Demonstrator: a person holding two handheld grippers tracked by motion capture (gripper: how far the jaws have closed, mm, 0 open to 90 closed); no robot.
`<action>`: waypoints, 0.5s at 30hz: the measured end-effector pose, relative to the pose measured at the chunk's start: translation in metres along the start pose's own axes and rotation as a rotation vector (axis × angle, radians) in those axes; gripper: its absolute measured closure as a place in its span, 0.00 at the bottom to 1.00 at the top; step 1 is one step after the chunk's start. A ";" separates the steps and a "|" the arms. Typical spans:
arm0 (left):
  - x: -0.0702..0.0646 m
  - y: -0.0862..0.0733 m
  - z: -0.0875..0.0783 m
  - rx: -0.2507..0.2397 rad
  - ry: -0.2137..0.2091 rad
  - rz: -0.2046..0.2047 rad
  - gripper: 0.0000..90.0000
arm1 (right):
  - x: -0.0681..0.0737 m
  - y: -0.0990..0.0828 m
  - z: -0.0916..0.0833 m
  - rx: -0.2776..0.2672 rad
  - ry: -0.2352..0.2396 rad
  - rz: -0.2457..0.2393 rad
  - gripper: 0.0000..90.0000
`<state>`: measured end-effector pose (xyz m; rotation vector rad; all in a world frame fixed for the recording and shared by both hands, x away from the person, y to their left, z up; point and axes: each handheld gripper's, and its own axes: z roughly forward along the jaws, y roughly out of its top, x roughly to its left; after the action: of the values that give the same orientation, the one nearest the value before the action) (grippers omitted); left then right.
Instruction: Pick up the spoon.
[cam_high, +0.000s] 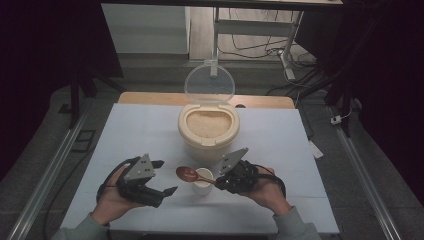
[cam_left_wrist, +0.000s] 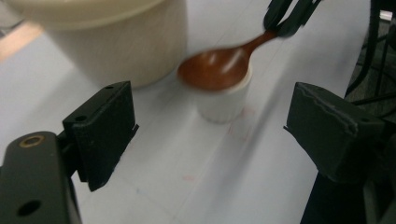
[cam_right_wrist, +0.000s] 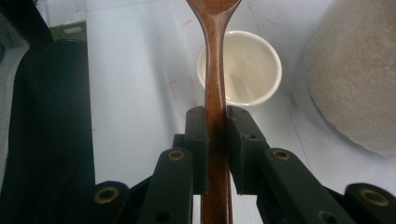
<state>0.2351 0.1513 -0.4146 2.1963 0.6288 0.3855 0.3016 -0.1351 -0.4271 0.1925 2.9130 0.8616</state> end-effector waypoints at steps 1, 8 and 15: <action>-0.001 0.004 0.003 0.007 -0.009 0.012 0.18 | 0.001 0.000 0.000 0.005 0.000 -0.004 0.88; -0.005 0.023 0.027 0.088 -0.065 0.095 0.24 | 0.003 0.002 0.005 0.006 0.005 -0.028 0.88; -0.014 0.037 0.046 0.162 -0.121 0.177 0.31 | 0.009 0.008 0.007 0.007 0.004 -0.066 0.88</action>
<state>0.2564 0.0951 -0.4161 2.4189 0.4132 0.2985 0.2941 -0.1233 -0.4295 0.0951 2.9079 0.8429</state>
